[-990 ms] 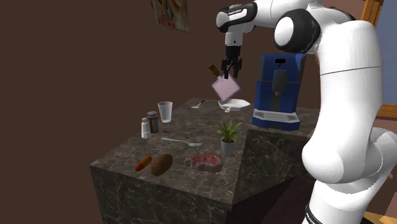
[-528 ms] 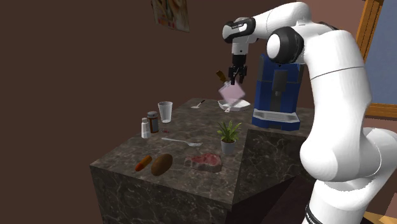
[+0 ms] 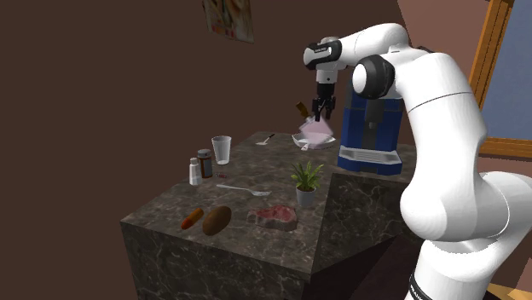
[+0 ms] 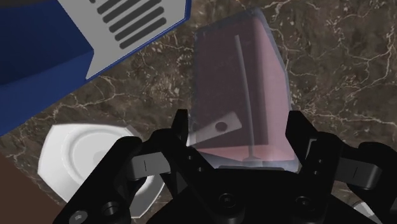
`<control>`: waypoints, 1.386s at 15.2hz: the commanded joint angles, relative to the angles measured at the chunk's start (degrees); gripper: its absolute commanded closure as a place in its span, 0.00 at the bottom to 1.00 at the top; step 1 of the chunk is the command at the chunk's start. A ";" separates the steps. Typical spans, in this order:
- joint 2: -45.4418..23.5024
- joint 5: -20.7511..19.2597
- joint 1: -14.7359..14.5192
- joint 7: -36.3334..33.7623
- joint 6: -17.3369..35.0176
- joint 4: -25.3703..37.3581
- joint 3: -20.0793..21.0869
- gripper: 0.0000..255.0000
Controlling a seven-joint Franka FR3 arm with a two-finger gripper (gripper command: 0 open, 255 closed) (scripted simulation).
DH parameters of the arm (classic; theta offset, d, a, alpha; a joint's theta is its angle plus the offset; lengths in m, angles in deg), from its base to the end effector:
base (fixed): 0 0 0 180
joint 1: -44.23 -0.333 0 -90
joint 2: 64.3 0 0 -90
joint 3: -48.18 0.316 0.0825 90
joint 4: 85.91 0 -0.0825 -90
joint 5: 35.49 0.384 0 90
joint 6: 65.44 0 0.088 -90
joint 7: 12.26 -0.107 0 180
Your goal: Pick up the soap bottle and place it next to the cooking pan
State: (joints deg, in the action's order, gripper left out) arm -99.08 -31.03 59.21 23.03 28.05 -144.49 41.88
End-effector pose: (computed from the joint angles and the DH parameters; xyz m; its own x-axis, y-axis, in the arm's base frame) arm 0.6860 -0.2323 0.5001 0.9664 0.2567 0.0130 0.2568 -0.9664 -0.0093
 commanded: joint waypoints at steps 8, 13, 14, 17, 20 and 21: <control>1.35 -0.04 -0.46 0.23 7.84 -9.14 0.00 1.00; 1.25 0.01 -0.59 0.37 11.63 -12.84 0.04 1.00; 1.18 0.03 -0.61 0.39 12.36 -13.50 0.05 1.00; 0.88 0.09 -0.66 0.48 14.49 -15.32 0.07 1.00; 0.33 0.17 -0.69 0.58 17.03 -17.32 0.14 1.00; 0.33 0.17 -0.68 0.57 17.03 -17.32 0.16 1.00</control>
State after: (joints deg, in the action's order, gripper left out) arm -97.57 -30.95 58.64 23.59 49.64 -161.39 41.80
